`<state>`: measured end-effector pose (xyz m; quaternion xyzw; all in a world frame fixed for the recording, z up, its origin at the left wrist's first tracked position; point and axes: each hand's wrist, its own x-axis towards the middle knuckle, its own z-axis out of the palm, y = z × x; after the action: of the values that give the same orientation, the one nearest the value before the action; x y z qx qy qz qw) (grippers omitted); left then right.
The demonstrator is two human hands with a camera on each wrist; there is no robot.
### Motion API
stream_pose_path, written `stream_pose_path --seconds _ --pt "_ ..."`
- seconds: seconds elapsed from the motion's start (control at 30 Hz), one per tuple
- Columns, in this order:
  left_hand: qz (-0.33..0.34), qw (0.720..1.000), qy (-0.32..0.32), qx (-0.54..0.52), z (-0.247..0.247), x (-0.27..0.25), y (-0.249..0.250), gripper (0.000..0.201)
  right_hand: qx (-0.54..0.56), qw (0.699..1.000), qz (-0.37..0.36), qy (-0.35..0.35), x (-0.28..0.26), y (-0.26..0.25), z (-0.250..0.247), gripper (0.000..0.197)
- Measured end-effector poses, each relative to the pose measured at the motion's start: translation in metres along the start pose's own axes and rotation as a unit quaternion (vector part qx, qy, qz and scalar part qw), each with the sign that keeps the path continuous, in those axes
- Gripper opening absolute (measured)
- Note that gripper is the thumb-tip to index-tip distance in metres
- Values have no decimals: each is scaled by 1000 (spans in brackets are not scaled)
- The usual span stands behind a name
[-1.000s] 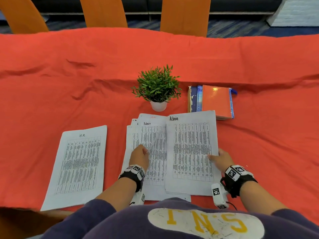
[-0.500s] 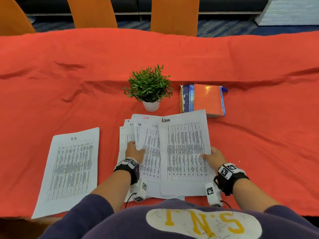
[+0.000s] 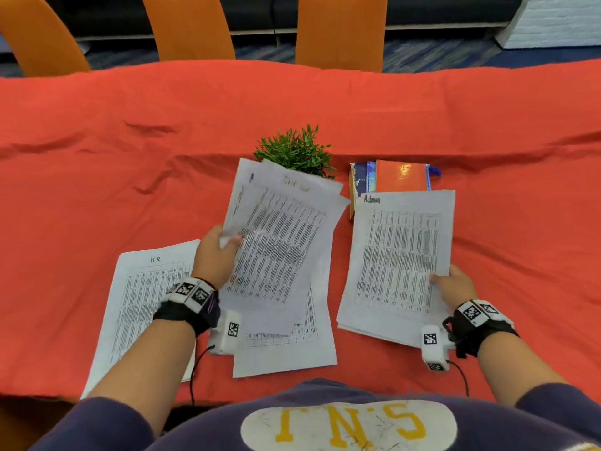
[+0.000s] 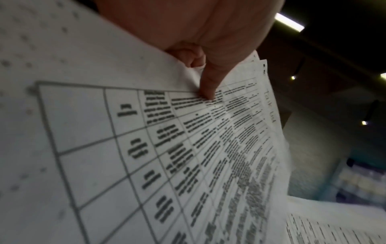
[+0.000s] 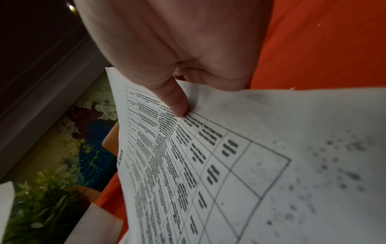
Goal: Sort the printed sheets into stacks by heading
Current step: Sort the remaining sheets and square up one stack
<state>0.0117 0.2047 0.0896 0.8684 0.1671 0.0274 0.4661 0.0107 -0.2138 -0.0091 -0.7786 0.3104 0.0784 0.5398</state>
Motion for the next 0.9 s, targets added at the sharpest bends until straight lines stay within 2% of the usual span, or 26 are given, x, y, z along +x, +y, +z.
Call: stream_pose_path --seconds 0.1,0.2,0.27,0.37,0.4,0.47,0.57,0.63,0.73,0.8,0.87,0.9 --pt "-21 999 -16 -43 -1 3 2 13 33 999 -18 -21 -1 -12 3 33" --pt "-56 992 -49 -101 16 -6 6 21 64 995 -40 -66 -11 -30 18 31" --pt "-89 986 -77 -114 33 -12 4 30 94 990 -41 -99 -22 -41 32 29" --pt "-147 979 -95 -103 57 -23 -1 58 121 980 -31 -158 -36 -45 52 27" --pt "-157 976 -103 -107 64 -26 -3 61 122 977 -28 -170 -40 -43 57 26" --pt "-168 974 -113 -104 74 -31 -6 60 113 978 -28 -175 -47 -41 65 26" --pt "-158 978 -115 -70 83 -37 -8 48 84 975 -32 -204 -54 -37 70 42" --pt "-150 979 -126 -58 90 -41 -8 46 92 968 -28 -230 -55 -32 73 36" --pt "-160 977 -137 -32 96 -45 -18 43 10 974 -57 -220 -54 -26 75 35" --pt "-166 974 -150 -22 99 -40 -36 43 0 980 -54 -191 -53 -22 74 33" --pt "-175 976 -128 13 94 -36 -54 48 -3 986 -48 -162 -50 -17 71 32" --pt "-179 976 -101 68 90 -33 -65 50 -2 988 -43 -149 -48 -14 68 33"
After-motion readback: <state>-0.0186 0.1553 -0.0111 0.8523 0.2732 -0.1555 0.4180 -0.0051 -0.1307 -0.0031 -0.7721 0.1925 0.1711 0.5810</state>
